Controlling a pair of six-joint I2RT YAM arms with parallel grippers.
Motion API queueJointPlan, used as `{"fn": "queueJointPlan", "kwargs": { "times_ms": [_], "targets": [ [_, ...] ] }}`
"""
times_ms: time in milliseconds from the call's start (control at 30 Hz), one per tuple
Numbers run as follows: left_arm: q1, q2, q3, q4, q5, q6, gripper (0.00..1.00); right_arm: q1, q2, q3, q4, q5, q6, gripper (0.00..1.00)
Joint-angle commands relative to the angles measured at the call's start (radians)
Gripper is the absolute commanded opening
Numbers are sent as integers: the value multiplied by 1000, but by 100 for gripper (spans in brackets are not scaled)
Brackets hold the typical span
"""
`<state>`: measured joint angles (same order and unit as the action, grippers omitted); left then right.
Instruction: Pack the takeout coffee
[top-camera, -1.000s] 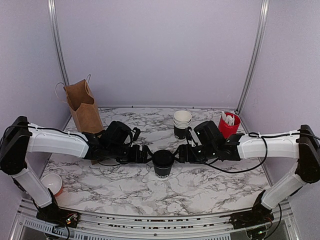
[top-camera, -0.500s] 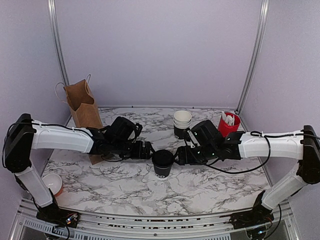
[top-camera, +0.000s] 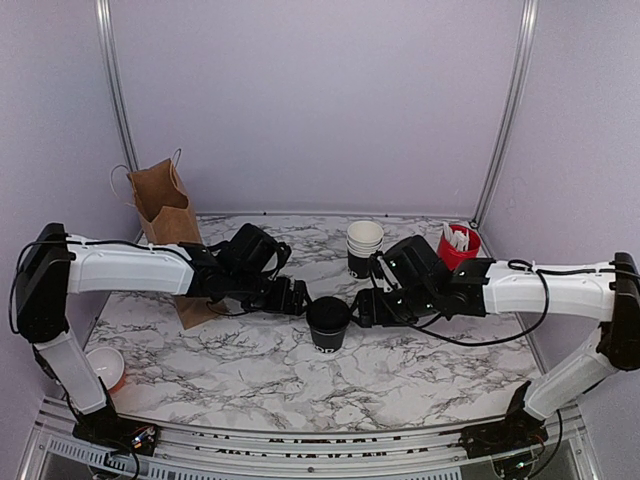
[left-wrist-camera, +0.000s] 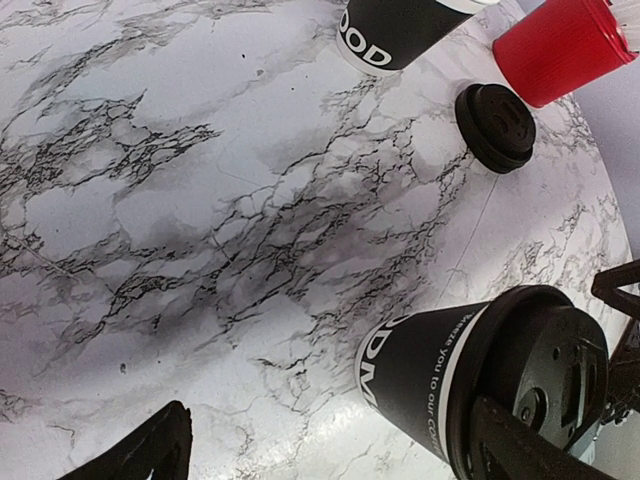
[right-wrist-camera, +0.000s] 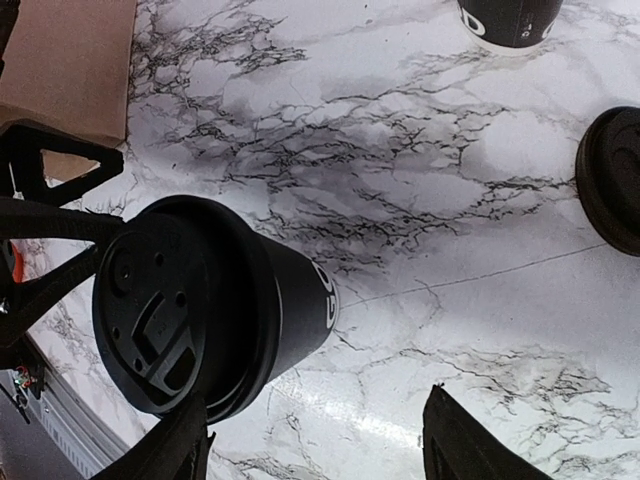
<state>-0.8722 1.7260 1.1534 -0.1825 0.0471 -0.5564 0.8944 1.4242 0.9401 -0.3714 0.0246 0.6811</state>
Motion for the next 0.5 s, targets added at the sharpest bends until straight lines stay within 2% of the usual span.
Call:
{"fn": "queueJointPlan", "kwargs": {
  "times_ms": [0,200,467],
  "targets": [
    [0,-54,-1,-76,-13,14,97,-22,-35,44,-4,25,-5,71],
    [1,-116,-70,-77,20,-9,98,-95,-36,25,34,-30,-25,71],
    [-11,-126,-129,-21,86,-56,97,-111,25,35,67,-80,-46,71]
  ]
}}
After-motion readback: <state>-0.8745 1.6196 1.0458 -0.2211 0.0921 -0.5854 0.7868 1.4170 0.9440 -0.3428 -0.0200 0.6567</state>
